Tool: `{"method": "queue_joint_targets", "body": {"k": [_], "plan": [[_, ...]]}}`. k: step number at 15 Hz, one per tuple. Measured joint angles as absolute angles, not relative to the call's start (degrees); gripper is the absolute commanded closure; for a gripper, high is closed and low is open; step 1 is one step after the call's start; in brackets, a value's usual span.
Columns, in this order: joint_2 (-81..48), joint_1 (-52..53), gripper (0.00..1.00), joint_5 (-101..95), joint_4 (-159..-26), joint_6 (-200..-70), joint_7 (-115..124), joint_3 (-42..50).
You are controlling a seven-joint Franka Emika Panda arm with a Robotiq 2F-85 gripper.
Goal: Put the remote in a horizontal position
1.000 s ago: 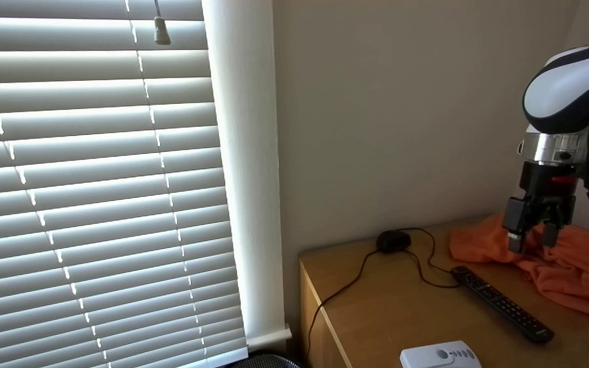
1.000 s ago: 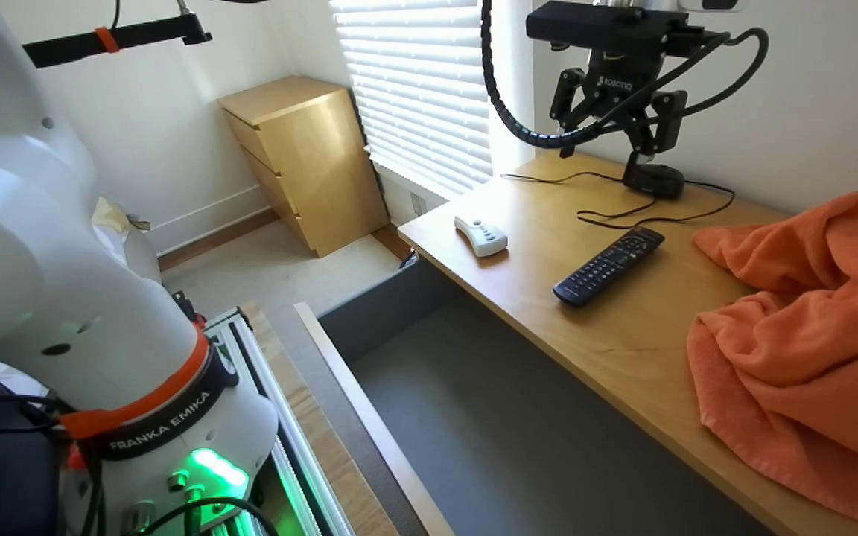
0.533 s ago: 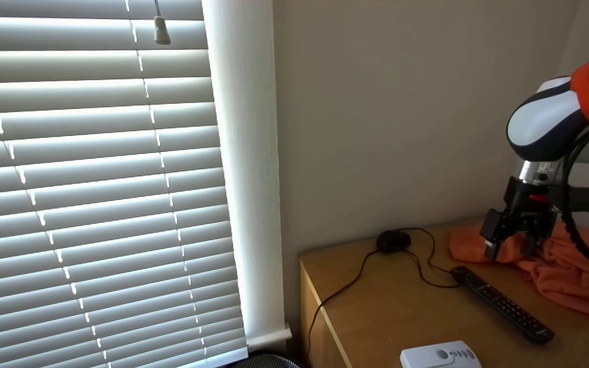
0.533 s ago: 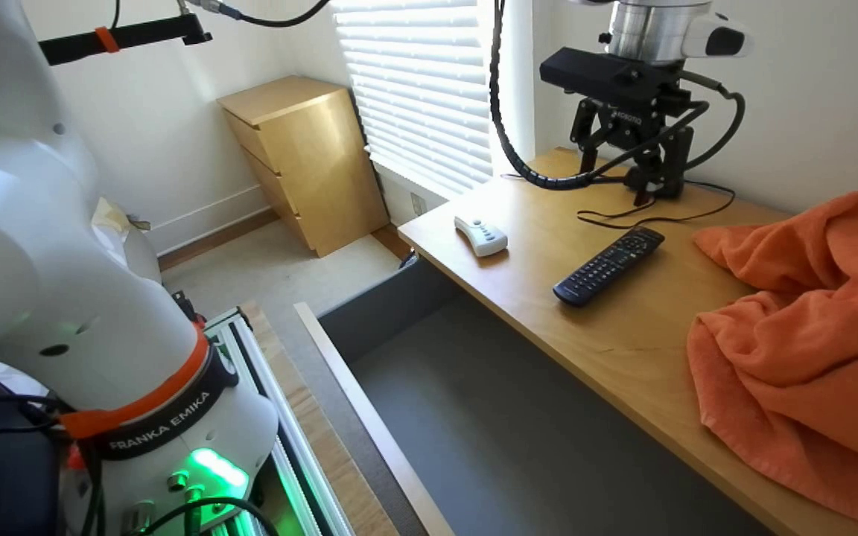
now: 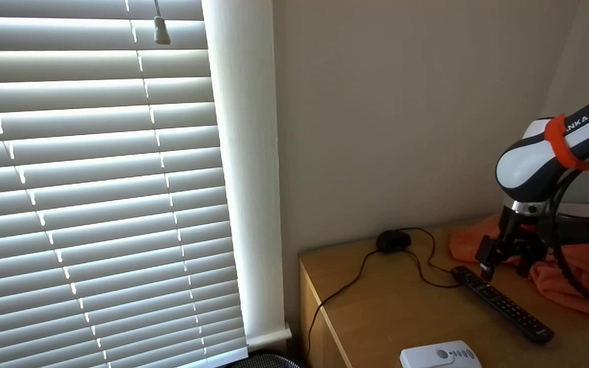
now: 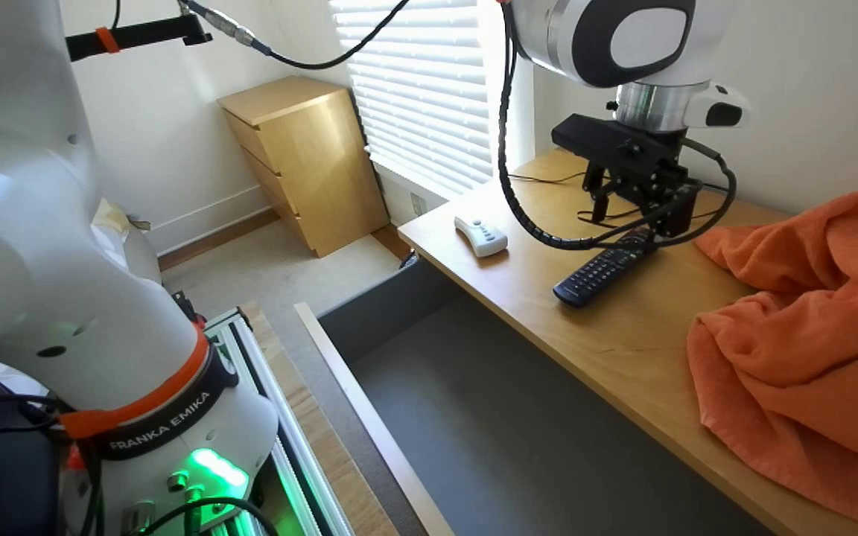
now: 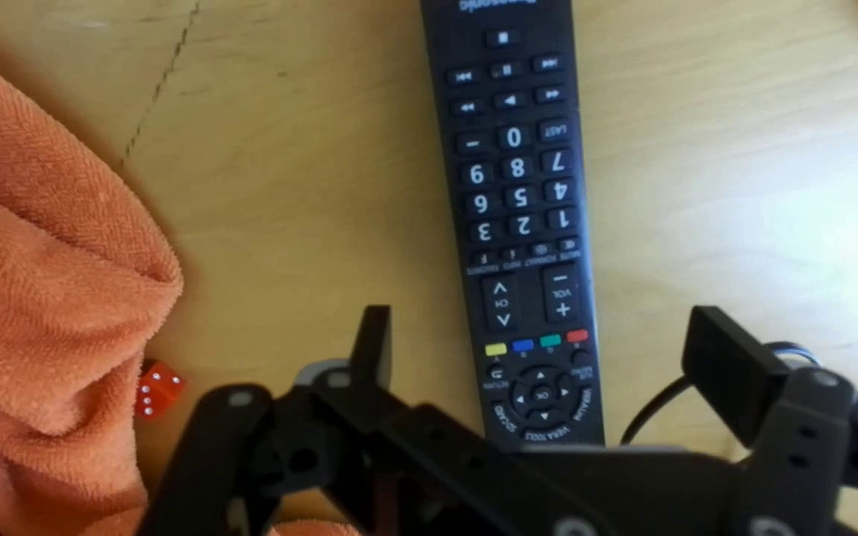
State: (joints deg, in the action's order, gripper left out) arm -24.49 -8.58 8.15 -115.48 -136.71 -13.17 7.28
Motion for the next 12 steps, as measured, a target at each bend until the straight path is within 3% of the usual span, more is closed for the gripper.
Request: {"method": "queue_joint_targets", "body": {"k": [12], "plan": [[-28.93,-8.93,0.00,3.28,-115.46,-139.93,-12.58,6.69]]}}
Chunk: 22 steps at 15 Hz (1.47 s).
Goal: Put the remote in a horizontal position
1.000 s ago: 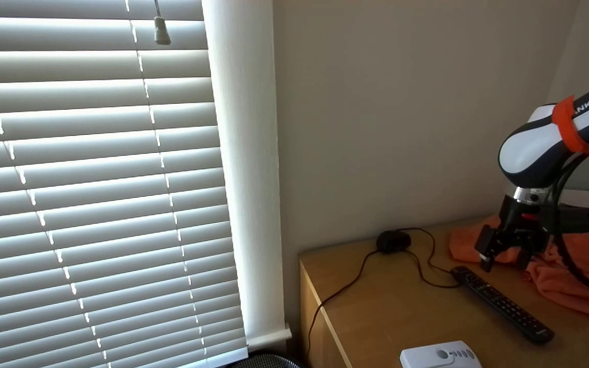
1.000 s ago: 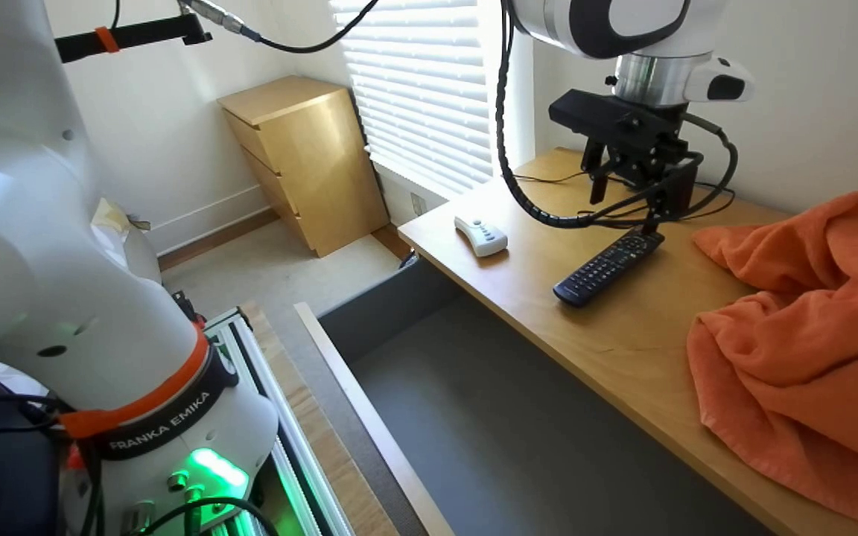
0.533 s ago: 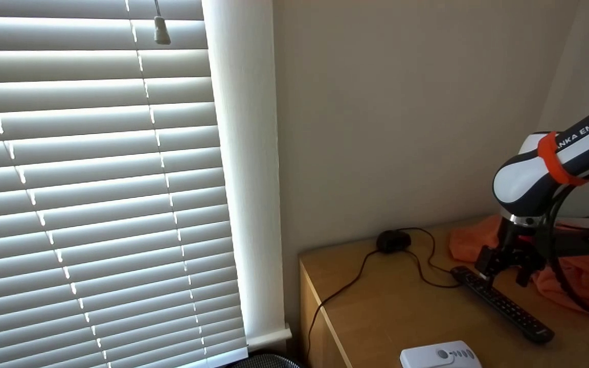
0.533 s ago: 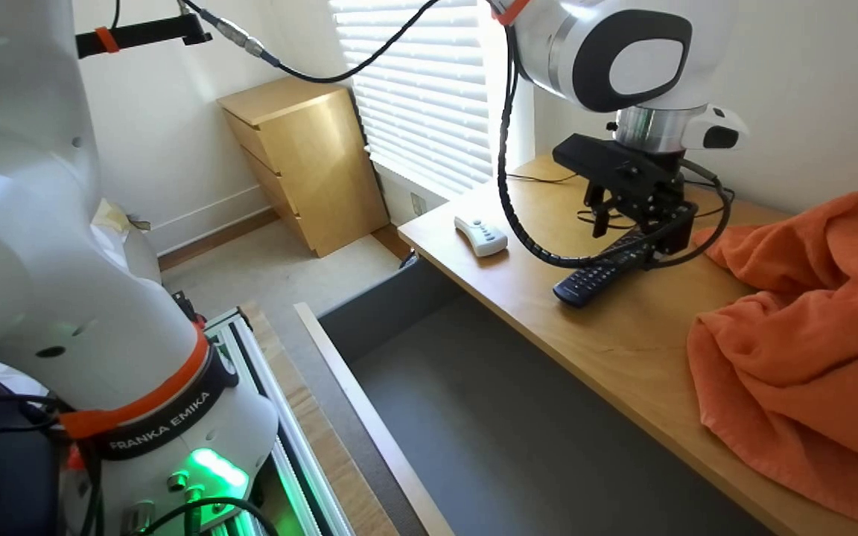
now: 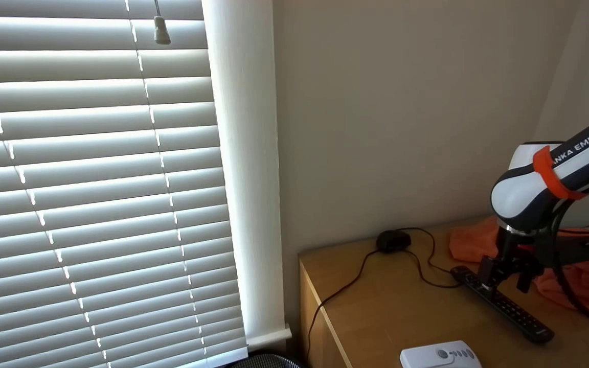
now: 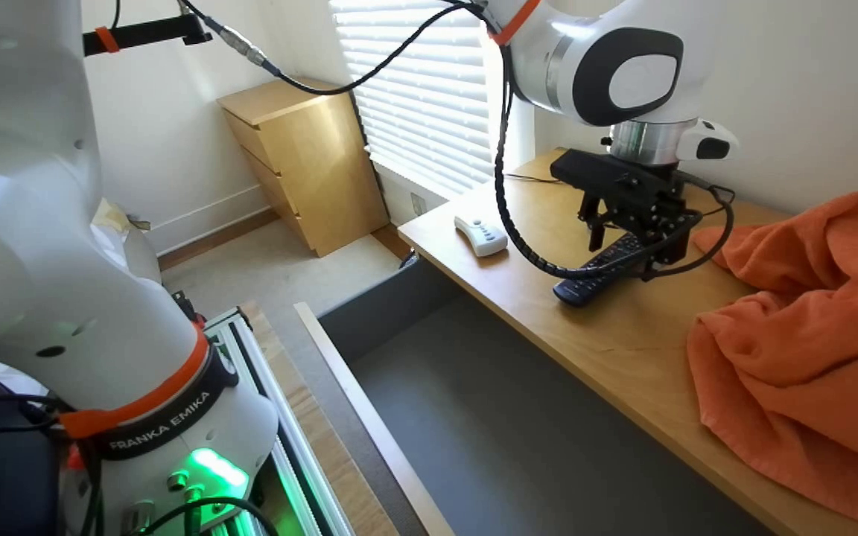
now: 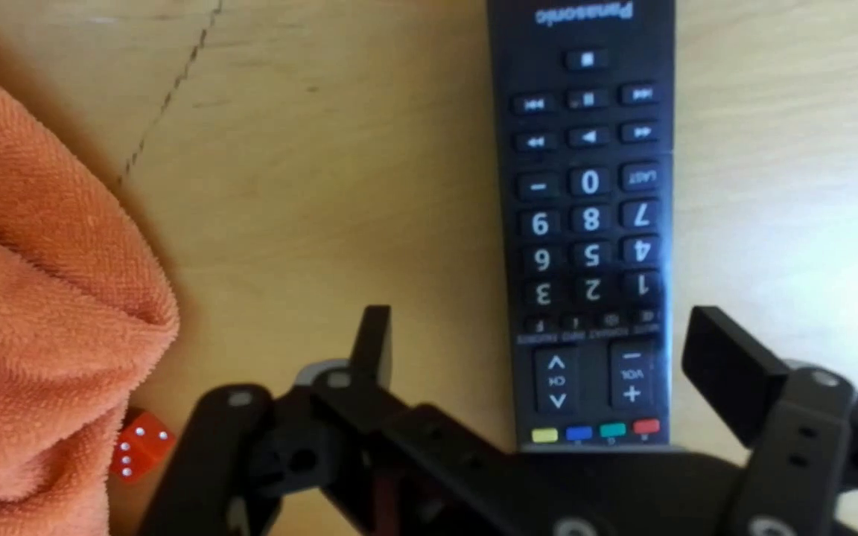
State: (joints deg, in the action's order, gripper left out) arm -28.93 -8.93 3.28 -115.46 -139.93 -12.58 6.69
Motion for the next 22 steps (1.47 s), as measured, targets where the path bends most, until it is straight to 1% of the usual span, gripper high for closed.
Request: {"method": "queue_joint_targets", "body": {"k": [5,6,7,8,10,11,12,13,17,22], "plan": [[-30.33,-9.35,0.00,3.50,-115.41,-139.96,-12.60,5.00],[-30.33,-9.51,0.25,3.88,-115.39,-139.98,-12.59,4.52],[-30.33,-9.59,0.27,4.13,-115.36,-140.01,-12.55,4.21],[-30.33,-9.64,0.34,4.32,-115.34,-140.06,-12.49,4.06],[-30.33,-9.67,0.51,4.70,-115.26,-140.31,-11.92,4.03],[-30.33,-9.71,0.58,4.90,-115.15,-140.45,-11.15,4.05],[-30.32,-9.72,0.67,5.11,-115.00,-140.52,-10.10,4.07],[-30.30,-9.72,0.69,5.20,-114.86,-140.56,-8.94,4.10],[-30.21,-9.37,0.69,5.25,-114.54,-140.87,-1.94,4.53],[-29.87,-7.64,0.69,6.63,-114.53,-141.80,12.23,5.71]]}}
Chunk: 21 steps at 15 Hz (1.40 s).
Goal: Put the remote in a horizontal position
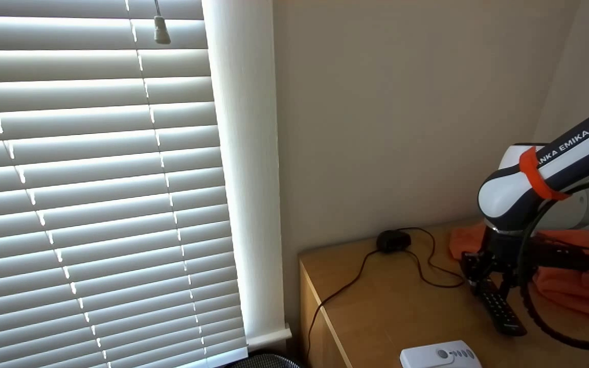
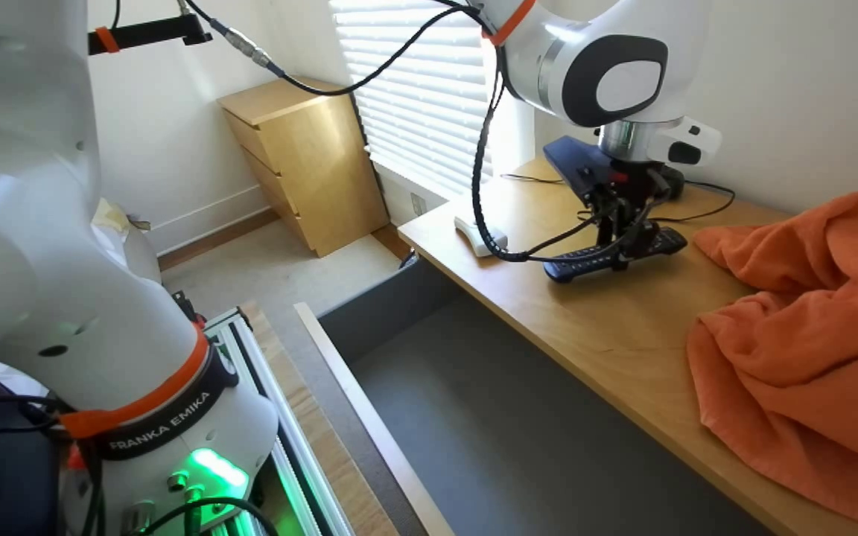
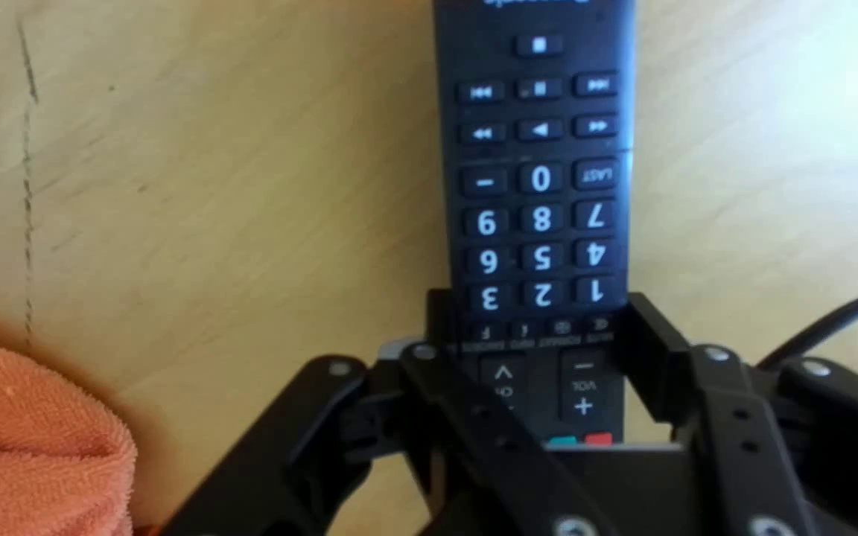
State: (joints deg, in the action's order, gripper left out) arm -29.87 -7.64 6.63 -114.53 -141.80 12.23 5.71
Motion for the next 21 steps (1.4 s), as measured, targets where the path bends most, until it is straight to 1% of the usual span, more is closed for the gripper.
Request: {"method": "queue_joint_targets", "body": {"k": [4,13,17,21], "plan": [[-29.67,-5.92,0.69,8.84,-114.53,-143.20,22.93,6.82],[-30.33,-1.55,0.69,9.18,-114.51,-143.53,49.20,12.58],[-31.38,-0.92,0.69,9.23,-114.29,-141.97,60.34,13.03],[-31.41,-0.91,0.69,9.76,-113.62,-139.71,66.08,12.70]]}}
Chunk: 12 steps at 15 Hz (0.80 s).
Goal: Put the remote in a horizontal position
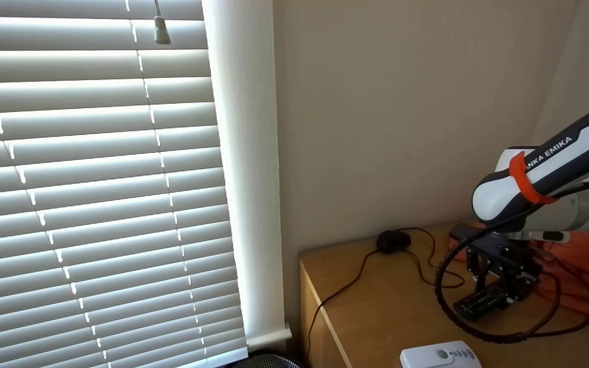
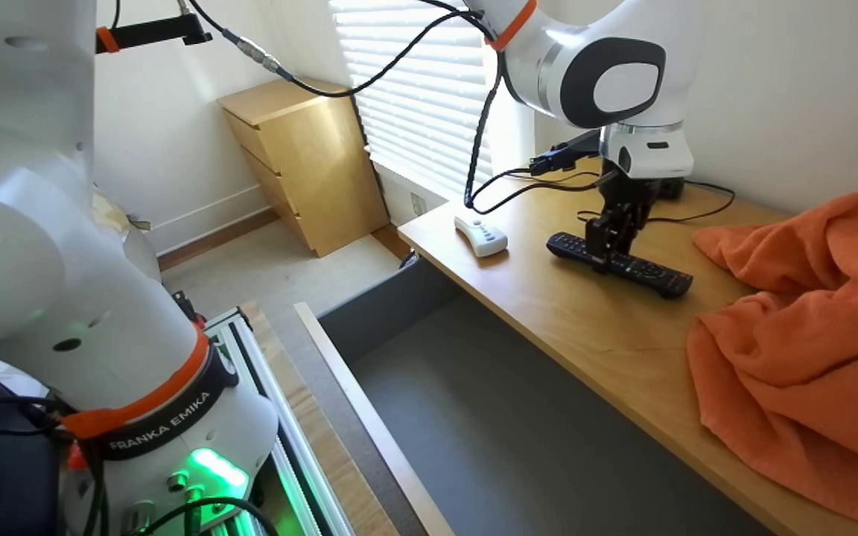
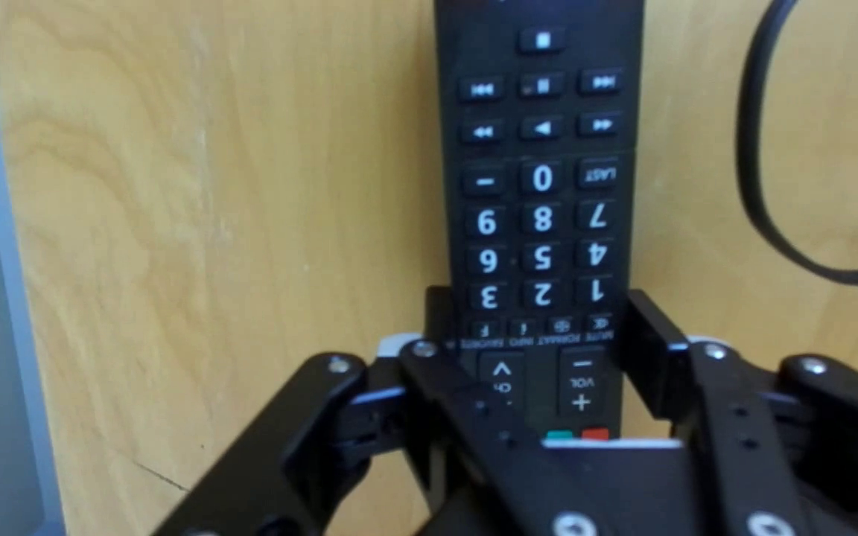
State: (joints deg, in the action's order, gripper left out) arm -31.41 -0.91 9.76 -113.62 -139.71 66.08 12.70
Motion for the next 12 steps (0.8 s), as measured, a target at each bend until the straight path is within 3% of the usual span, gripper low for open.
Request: {"method": "queue_joint_targets", "body": {"k": [5,6,7,10,12], "plan": [[-31.42,-0.96,0.68,9.90,-113.33,-138.93,69.74,12.29],[-31.43,-0.96,0.19,9.90,-113.29,-138.85,70.28,12.26],[-31.45,-0.99,0.18,9.90,-113.22,-138.70,70.62,12.20],[-31.35,-1.36,0.00,9.99,-112.67,-138.45,70.54,11.94],[-30.65,-1.82,0.00,9.93,-112.27,-138.46,68.79,11.85]]}}
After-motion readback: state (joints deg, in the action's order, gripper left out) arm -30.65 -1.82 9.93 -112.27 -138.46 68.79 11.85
